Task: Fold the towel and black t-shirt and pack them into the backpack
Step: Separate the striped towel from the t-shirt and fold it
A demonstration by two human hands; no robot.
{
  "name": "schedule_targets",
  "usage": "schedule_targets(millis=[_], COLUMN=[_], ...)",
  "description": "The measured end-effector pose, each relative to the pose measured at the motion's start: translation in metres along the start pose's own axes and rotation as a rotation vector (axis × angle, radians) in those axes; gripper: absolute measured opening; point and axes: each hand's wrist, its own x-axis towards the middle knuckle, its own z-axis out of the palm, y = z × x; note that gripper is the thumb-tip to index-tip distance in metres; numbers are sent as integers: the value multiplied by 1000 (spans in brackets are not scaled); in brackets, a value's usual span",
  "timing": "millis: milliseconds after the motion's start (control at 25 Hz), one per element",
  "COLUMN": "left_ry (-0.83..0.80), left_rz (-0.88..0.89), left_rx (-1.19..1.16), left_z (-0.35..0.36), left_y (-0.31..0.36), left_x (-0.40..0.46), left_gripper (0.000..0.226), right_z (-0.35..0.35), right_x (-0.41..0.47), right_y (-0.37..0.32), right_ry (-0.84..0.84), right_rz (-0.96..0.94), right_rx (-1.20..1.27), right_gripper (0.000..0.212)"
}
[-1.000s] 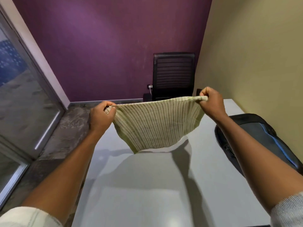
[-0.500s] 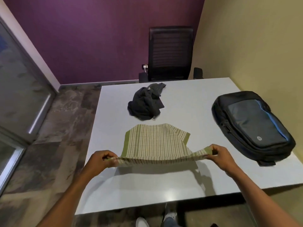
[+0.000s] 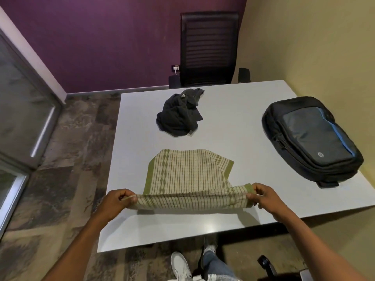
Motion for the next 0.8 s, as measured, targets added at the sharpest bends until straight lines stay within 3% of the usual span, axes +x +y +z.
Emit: schedule_targets(millis=[200, 360, 560, 800], left_ry=[183, 408, 365, 559], left_rz=[113, 281, 268, 347], left_rx=[13, 23, -200, -394], left_z=[-15, -46, -79, -98], left_y=[56, 140, 215, 281], left_x=[42, 87, 135, 150], left_gripper=[19, 8, 12, 12], right_z=[-22, -59, -105, -138], right_x=[31, 78, 121, 142], right_y=[-47, -118, -200, -267], right_ry=[153, 302, 454, 578], right_rz=[-59, -217, -320, -439], right_rx=[110, 135, 212, 250], right_gripper=[4, 17, 17, 17])
